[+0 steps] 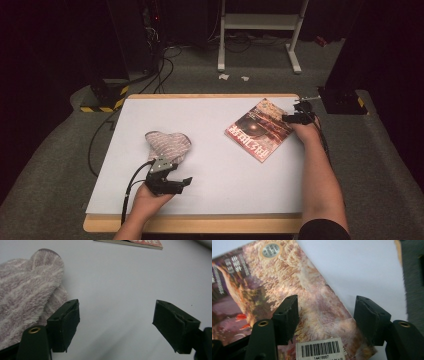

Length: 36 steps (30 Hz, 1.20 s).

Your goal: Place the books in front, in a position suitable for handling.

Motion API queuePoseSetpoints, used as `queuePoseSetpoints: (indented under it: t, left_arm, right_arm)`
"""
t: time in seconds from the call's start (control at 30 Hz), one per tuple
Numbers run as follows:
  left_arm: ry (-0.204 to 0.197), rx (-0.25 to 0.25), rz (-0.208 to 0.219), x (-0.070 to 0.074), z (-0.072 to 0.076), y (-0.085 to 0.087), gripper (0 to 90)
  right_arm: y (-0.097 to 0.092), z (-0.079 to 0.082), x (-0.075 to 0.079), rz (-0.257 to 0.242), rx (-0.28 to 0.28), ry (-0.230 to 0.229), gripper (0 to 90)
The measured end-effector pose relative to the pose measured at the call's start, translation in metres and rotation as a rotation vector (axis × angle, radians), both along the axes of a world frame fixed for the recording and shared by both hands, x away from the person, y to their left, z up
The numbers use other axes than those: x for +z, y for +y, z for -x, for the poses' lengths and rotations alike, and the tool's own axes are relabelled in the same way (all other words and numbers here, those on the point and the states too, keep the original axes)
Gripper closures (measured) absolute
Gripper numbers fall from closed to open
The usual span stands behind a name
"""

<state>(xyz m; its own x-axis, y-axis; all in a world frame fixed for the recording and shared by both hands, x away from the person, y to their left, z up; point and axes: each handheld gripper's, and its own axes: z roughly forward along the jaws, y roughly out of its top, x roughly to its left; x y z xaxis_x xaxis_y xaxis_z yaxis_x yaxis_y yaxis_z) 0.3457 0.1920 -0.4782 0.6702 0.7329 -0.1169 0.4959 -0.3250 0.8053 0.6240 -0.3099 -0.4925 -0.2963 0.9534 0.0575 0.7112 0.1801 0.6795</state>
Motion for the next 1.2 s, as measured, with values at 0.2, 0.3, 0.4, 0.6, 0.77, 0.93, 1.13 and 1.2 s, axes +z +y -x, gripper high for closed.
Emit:
queuePoseSetpoints:
  t: [0.2,0.3,0.4,0.6,0.77,0.93,1.13,1.2]
  left_arm:
    - [-0.001,-0.011,0.004,0.0,0.0,-0.004,21.5]
    - [-0.004,-0.016,0.013,0.001,0.002,-0.006,21.5]
    - [-0.014,-0.021,0.021,0.002,0.004,-0.009,21.6]
    - [-0.011,-0.019,0.053,0.001,0.002,-0.022,21.5]
    - [0.004,-0.013,0.061,0.0,-0.009,-0.04,21.5]
    - [0.035,0.007,0.055,-0.002,-0.024,-0.057,22.2]
    - [0.057,0.052,-0.007,-0.006,-0.034,-0.062,24.5]
    - [0.059,0.057,-0.025,-0.007,-0.035,-0.059,24.6]
  right_arm:
    - [-0.002,0.01,-0.002,-0.028,0.032,-0.008,39.3]
    - [-0.001,0.018,-0.002,-0.028,0.057,-0.013,40.2]
    - [0.004,0.03,-0.002,-0.03,0.083,-0.011,40.8]
    - [0.023,0.06,-0.003,-0.015,0.147,-0.027,41.3]
    - [0.042,0.089,-0.003,-0.006,0.195,-0.033,41.5]
    - [0.064,0.123,-0.005,-0.008,0.229,-0.05,41.5]
    - [0.088,0.164,-0.006,-0.003,0.262,-0.072,41.5]
    - [0.095,0.177,-0.007,-0.001,0.269,-0.079,41.5]
